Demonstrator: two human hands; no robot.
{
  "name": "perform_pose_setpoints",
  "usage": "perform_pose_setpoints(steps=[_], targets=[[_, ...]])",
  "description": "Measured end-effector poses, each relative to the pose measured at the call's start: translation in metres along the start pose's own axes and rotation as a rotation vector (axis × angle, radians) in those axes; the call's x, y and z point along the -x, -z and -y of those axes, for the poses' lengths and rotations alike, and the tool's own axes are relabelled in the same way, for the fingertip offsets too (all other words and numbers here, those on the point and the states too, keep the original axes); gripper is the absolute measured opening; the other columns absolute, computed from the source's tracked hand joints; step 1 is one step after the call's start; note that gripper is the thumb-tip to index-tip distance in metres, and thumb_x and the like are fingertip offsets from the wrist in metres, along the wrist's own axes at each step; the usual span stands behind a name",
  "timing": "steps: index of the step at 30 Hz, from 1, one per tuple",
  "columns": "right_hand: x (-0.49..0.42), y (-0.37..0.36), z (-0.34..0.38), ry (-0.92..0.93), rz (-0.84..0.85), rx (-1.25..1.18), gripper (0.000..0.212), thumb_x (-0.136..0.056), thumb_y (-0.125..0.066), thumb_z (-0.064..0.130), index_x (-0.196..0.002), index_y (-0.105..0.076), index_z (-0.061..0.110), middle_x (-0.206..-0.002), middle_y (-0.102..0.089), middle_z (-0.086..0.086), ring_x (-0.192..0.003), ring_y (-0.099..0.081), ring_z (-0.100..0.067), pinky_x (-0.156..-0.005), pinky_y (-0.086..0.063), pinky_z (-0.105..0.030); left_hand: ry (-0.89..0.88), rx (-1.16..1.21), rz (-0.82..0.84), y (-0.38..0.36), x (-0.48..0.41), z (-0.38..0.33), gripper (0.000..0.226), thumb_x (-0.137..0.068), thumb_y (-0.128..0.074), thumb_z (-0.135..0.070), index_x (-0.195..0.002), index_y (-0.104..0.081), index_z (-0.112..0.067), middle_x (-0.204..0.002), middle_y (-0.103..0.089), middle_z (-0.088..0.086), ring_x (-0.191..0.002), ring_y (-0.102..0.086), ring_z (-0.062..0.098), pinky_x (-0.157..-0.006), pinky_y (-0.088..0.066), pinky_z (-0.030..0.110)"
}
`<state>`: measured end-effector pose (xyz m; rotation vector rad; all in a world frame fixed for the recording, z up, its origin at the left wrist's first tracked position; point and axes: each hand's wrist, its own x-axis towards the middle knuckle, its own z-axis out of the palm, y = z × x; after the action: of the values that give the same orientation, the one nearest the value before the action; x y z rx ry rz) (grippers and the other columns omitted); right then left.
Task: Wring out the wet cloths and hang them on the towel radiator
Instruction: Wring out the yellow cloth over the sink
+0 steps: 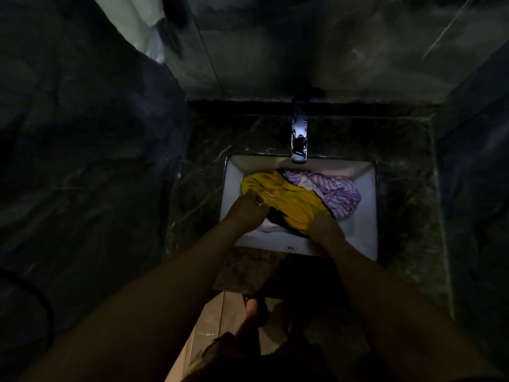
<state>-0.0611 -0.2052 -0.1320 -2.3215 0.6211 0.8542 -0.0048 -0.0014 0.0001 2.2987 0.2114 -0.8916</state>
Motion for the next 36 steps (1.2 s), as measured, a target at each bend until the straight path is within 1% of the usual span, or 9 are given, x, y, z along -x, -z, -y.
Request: perform_pose_setpoints(steps=[9,13,15,17,21,25,29,33,36], targets=[[0.064,0.094,0.046,0.187,-0.017,-0.139,0.027,-0.102,-0.049,0.018,-0.112,-0.059,-0.005,-0.109,-0.063,-0.024,-0.102,-0.061,-0.034,-0.075,-0.04,-0.03,-0.029,0.149,0.097,0.001,0.01,-0.029,0.014,-0.092,-0.06,-0.013,-0.105,-0.055,-0.015,-0.098,-0.061,0.009,-0.083,-0.058,0.018,-0.059,-0.045,0.024],[0.101,0.134,0.082,0.252,-0.095,-0.289,0.02,-0.104,-0.04,0.022,-0.1,-0.057,0.014,-0.095,-0.057,-0.01,-0.09,-0.052,-0.023,-0.08,-0.039,-0.03,-0.248,-0.002,0.123,0.0,0.025,-0.037,0.058,-0.085,-0.073,-0.013,-0.136,-0.046,-0.009,-0.122,-0.06,0.013,-0.112,-0.061,0.028,-0.091,-0.054,0.037],[0.121,0.151,0.102,0.296,-0.162,-0.447,0.02,-0.103,-0.041,0.021,-0.087,-0.053,0.018,-0.085,-0.054,-0.007,-0.084,-0.05,-0.022,-0.078,-0.042,-0.035,-0.54,0.034,0.038,0.004,0.04,-0.046,0.07,-0.079,-0.08,-0.009,-0.141,-0.048,-0.011,-0.131,-0.06,0.006,-0.12,-0.058,0.012,-0.099,-0.049,0.028],[0.138,0.166,0.119,0.349,-0.21,-0.579,0.019,-0.102,-0.045,0.019,-0.085,-0.052,0.013,-0.08,-0.053,-0.011,-0.08,-0.051,-0.022,-0.073,-0.046,-0.037,-0.663,0.169,0.045,0.007,0.053,-0.058,0.068,-0.075,-0.081,0.001,-0.134,-0.051,-0.017,-0.118,-0.064,-0.005,-0.104,-0.059,-0.012,-0.088,-0.05,0.017],[0.177,0.19,0.139,0.4,-0.208,-0.677,0.024,-0.105,-0.045,0.029,-0.088,-0.052,0.015,-0.074,-0.049,-0.006,-0.07,-0.051,-0.018,-0.067,-0.042,-0.032,-0.572,0.317,0.067,0.026,0.08,-0.075,0.04,-0.083,-0.078,-0.018,-0.116,-0.056,-0.024,-0.096,-0.07,0.01,-0.084,-0.067,0.02,-0.074,-0.055,0.042],[0.202,0.218,0.144,0.432,-0.147,-0.921,0.02,-0.104,-0.049,0.036,-0.097,-0.053,0.018,-0.077,-0.055,-0.004,-0.08,-0.062,-0.021,-0.083,-0.056,-0.045,-0.677,0.292,0.002,0.053,0.099,-0.099,0.025,-0.095,-0.059,-0.004,-0.12,-0.063,-0.007,-0.107,-0.068,0.011,-0.099,-0.064,0.022,-0.085,-0.051,0.034],[0.225,0.246,0.142,0.595,-0.044,-1.019,0.026,-0.086,-0.071,0.031,-0.104,-0.056,0.02,-0.096,-0.063,-0.008,-0.089,-0.062,-0.022,-0.08,-0.049,-0.038,-0.715,0.384,0.0,0.083,0.123,-0.137,0.017,-0.092,-0.054,0.002,-0.104,-0.065,0.003,-0.09,-0.068,0.012,-0.08,-0.062,0.017,-0.07,-0.048,0.028],[0.243,0.257,0.133,0.755,-0.118,-0.804,0.048,-0.092,-0.069,0.02,-0.135,-0.046,0.023,-0.122,-0.064,0.001,-0.11,-0.064,-0.013,-0.094,-0.053,-0.035,-0.794,0.271,-0.051,0.113,0.149,-0.179,0.021,-0.093,-0.051,0.005,-0.096,-0.068,-0.005,-0.075,-0.068,0.006,-0.052,-0.058,0.001,-0.05,-0.048,0.02],[0.249,0.268,0.132,0.813,-0.248,-0.781,0.041,-0.095,-0.064,0.01,-0.134,-0.05,0.012,-0.119,-0.066,-0.01,-0.105,-0.065,-0.019,-0.091,-0.053,-0.039,-0.899,0.008,-0.092,0.133,0.164,-0.202,0.015,-0.092,-0.056,0.0,-0.095,-0.071,-0.002,-0.085,-0.07,0.01,-0.056,-0.057,-0.003,-0.052,-0.045,0.013]])
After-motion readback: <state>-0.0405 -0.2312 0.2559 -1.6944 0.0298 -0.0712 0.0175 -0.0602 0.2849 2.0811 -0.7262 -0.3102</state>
